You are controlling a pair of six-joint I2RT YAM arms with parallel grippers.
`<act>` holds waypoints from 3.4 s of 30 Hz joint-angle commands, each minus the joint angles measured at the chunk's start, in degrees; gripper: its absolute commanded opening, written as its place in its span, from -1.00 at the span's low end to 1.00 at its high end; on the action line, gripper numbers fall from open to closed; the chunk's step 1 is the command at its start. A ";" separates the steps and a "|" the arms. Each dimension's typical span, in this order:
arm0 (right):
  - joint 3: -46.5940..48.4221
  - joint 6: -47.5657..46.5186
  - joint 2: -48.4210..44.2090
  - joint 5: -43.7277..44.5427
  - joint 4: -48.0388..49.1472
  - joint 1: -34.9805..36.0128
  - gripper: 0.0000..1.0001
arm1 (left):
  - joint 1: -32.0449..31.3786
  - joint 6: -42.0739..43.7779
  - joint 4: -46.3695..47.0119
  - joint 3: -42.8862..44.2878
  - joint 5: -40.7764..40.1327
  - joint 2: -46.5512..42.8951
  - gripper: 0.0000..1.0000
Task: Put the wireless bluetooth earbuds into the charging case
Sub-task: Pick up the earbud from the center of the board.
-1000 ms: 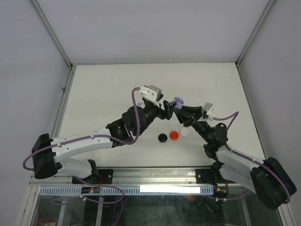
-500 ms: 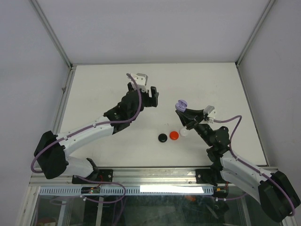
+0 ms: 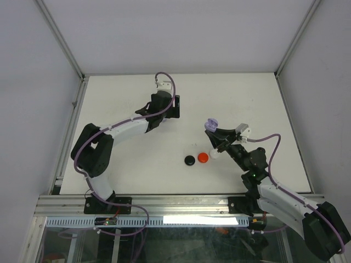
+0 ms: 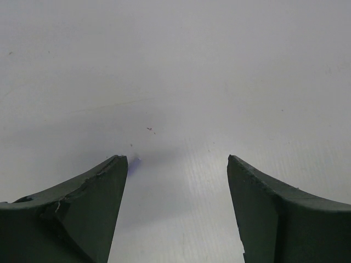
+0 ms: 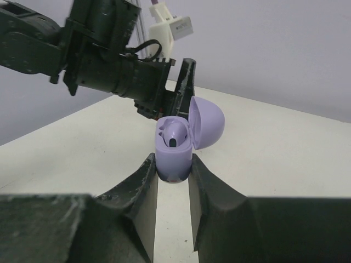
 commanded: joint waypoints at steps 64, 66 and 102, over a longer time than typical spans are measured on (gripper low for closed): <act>0.73 -0.09 -2.35 0.67 -1.65 0.13 -1.00 | 4.19 4.25 -26.29 20.86 1.93 16.90 0.02; 0.64 -0.04 -2.40 0.66 -1.77 0.19 -1.00 | 4.59 4.38 -26.68 22.03 3.37 18.16 -0.02; 0.94 -0.31 -3.33 0.23 -2.98 0.17 -1.00 | 6.52 4.85 -32.96 23.37 8.19 21.87 -0.54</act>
